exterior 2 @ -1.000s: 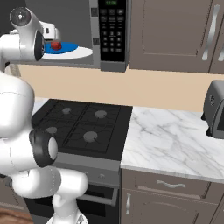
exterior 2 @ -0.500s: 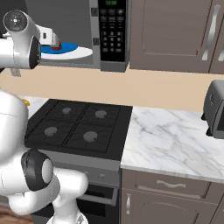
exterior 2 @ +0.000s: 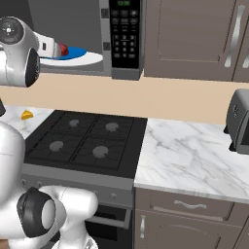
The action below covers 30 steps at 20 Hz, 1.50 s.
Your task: Pick the bell pepper from the counter and place it in the microwave. Then turn on the microwave.
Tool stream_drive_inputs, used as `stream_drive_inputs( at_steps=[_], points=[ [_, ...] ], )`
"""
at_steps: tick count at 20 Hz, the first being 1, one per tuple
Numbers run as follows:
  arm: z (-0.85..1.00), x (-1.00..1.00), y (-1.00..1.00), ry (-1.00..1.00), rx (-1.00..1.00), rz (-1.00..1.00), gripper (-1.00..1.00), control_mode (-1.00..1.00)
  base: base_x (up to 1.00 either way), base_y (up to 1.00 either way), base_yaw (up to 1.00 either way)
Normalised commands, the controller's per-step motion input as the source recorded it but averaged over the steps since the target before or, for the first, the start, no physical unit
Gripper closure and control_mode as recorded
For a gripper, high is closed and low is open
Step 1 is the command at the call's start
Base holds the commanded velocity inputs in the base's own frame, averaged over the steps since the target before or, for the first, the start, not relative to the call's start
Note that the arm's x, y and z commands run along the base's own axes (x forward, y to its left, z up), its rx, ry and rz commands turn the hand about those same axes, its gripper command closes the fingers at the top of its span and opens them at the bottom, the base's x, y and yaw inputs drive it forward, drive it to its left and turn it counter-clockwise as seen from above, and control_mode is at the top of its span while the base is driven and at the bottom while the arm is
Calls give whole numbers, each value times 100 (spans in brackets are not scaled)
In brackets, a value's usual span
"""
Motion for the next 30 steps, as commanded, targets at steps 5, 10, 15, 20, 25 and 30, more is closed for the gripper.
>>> stream_drive_inputs(
  at_steps=[5,10,15,20,25,30],
  points=[
    [6,-52,-4,0,9,-4,-100,-100,0,0,0],
    [5,-52,-4,0,8,-3,-100,-100,0,0,0],
    [0,-44,-6,6,16,-2,-100,-100,0,0,0],
    [0,-34,0,9,23,0,-100,-100,0,0,0],
    [1,-34,0,15,24,0,-100,-100,0,0,0],
    [2,-42,-1,15,10,-1,-100,-100,0,0,0]
  ],
)
